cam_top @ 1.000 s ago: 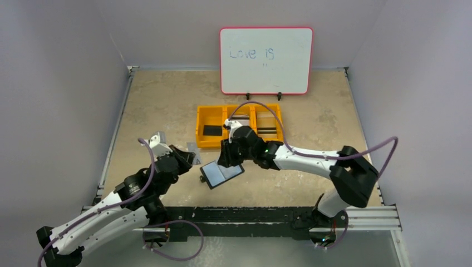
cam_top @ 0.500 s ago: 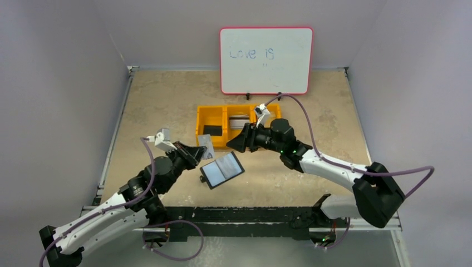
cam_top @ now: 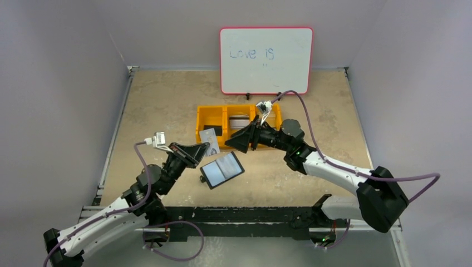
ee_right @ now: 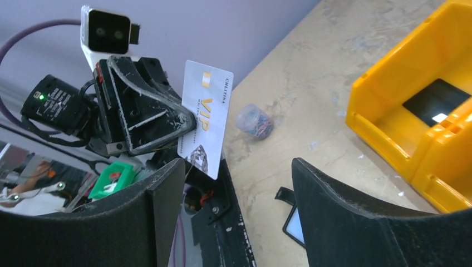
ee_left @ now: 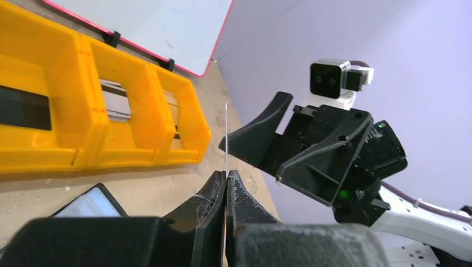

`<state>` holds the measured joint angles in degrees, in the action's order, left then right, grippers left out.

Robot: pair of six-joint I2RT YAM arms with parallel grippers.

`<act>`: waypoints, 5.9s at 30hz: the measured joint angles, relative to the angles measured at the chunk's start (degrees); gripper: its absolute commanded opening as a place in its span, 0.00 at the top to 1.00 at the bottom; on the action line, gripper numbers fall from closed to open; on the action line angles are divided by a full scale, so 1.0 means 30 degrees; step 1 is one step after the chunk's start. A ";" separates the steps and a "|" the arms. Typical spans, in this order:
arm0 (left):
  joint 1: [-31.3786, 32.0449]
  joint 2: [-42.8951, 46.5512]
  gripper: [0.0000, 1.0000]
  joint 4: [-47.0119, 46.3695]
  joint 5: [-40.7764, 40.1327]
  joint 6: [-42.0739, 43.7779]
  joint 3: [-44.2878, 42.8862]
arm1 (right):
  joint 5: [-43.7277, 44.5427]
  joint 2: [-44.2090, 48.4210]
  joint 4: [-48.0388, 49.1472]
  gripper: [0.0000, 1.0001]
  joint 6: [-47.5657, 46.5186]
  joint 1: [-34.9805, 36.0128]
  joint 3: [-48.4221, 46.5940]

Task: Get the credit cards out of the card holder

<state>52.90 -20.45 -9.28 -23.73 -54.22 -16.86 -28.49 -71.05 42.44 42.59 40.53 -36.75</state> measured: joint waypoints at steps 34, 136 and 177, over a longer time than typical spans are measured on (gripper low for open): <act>0.0000 -0.2361 1.00 -0.2732 0.2499 0.0605 -0.0488 | -0.4379 -0.3490 0.5333 0.61 0.3155 0.0000 -0.0962; 0.0000 0.0627 0.27 1.6400 -0.5435 -0.5144 -0.3300 | 1.5722 -1.4324 -1.3223 0.98 -2.8472 0.1239 -1.2990; 0.0000 -0.4677 0.28 1.6342 -0.4138 -0.5144 -0.3643 | 1.0579 -0.4524 -1.3121 0.66 -1.7784 0.1530 -0.8772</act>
<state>52.90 -34.48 39.75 -36.14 -69.65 -27.79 3.25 -84.62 3.07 -10.76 45.12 -63.07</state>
